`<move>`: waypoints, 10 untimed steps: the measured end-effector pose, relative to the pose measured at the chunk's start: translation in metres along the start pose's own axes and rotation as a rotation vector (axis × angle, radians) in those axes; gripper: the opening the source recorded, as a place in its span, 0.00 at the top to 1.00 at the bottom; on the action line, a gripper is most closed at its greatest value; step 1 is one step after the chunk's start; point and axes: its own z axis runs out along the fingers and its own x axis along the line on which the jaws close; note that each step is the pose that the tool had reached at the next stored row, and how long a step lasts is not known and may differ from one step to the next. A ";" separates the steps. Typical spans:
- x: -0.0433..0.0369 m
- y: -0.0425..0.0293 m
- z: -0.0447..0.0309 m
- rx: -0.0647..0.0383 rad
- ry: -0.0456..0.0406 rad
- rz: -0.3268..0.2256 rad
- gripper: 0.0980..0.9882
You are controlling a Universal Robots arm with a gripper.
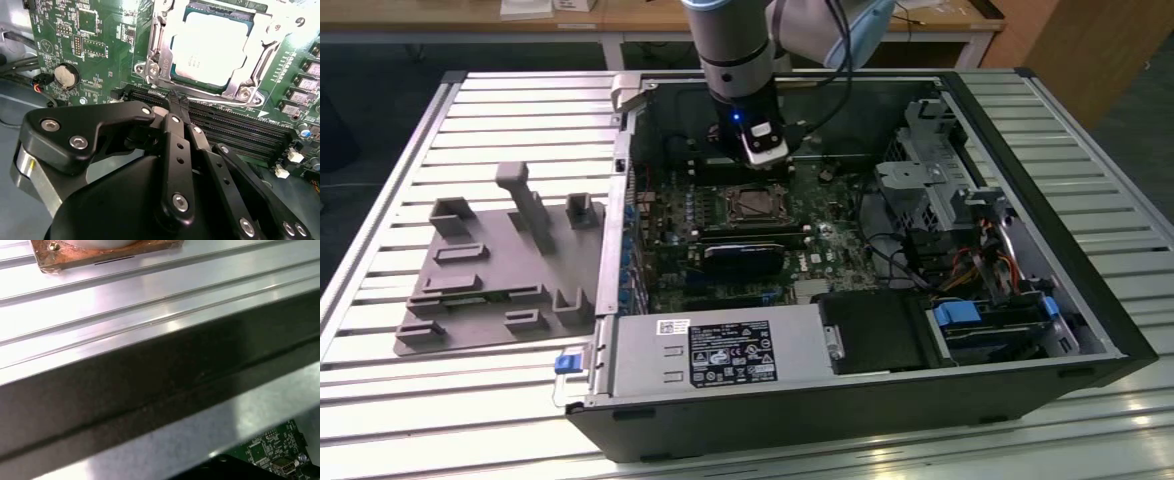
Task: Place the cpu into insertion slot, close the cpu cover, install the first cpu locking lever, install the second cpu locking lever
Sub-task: 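Install the first cpu locking lever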
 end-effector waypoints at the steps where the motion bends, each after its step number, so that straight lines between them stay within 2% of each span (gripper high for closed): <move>1: 0.0001 -0.0001 0.0002 0.003 -0.0016 0.004 1.00; 10: 0.0008 0.0002 0.0029 0.021 -0.0117 0.027 1.00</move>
